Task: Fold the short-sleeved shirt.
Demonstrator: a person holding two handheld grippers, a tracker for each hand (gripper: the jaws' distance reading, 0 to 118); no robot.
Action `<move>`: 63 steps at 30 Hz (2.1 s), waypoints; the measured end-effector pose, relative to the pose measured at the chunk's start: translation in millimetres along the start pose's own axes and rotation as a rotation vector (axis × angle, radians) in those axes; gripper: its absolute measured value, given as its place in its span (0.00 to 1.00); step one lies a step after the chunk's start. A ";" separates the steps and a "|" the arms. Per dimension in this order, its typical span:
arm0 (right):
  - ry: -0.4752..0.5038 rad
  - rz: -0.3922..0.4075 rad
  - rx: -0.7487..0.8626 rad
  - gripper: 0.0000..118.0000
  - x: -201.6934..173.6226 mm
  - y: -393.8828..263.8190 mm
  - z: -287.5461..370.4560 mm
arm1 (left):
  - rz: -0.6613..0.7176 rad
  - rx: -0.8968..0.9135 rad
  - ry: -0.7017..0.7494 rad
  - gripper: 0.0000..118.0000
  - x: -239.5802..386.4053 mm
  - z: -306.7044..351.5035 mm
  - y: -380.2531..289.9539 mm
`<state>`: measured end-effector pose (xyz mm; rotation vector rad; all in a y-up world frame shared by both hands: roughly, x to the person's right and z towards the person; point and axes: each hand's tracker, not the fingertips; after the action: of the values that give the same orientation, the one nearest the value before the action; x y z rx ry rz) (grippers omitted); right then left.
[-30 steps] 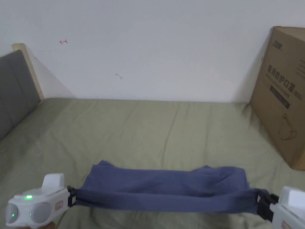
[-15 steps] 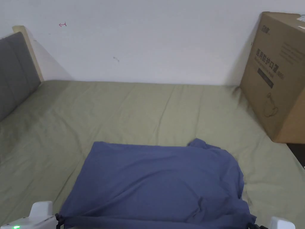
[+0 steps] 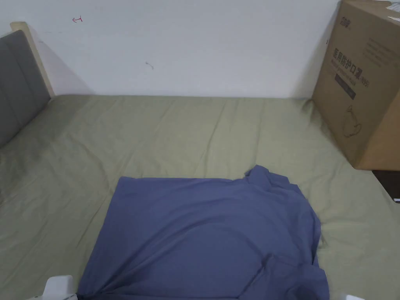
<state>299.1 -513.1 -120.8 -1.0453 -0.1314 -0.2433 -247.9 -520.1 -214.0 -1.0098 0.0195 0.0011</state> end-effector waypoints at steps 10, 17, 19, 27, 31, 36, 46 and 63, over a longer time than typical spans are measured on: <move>-0.031 0.071 0.212 0.74 -32.9 39.9 67.7 | 0.088 0.130 -0.044 0.79 19.5 60.1 45.0; 0.035 0.131 0.597 0.73 -67.5 101.4 154.2 | 0.009 0.596 -0.093 0.81 66.2 161.7 106.2; 0.041 0.144 0.683 0.73 -76.2 108.1 171.2 | 0.010 0.675 -0.080 0.81 77.0 180.0 115.9; -0.058 0.216 0.903 0.67 -106.6 111.2 201.4 | 0.003 0.853 -0.079 0.64 102.6 206.1 124.6; -0.054 0.234 0.930 0.02 -118.7 104.5 206.7 | -0.016 0.861 -0.103 0.01 105.8 206.5 122.2; -0.052 0.239 0.930 0.00 -125.5 99.1 211.9 | -0.069 0.845 -0.118 0.00 105.6 205.4 119.7; -0.057 0.254 0.901 0.00 -123.8 102.4 204.3 | -0.063 0.527 -0.098 0.00 66.1 151.6 102.9; -0.085 0.264 0.804 0.00 -113.5 108.1 172.3 | 0.061 -0.011 -0.006 0.88 -2.2 17.2 27.5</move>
<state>219.1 -296.4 -151.1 -0.2641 -0.1480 0.0984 -250.1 -490.9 -228.1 -1.0197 0.0448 0.0603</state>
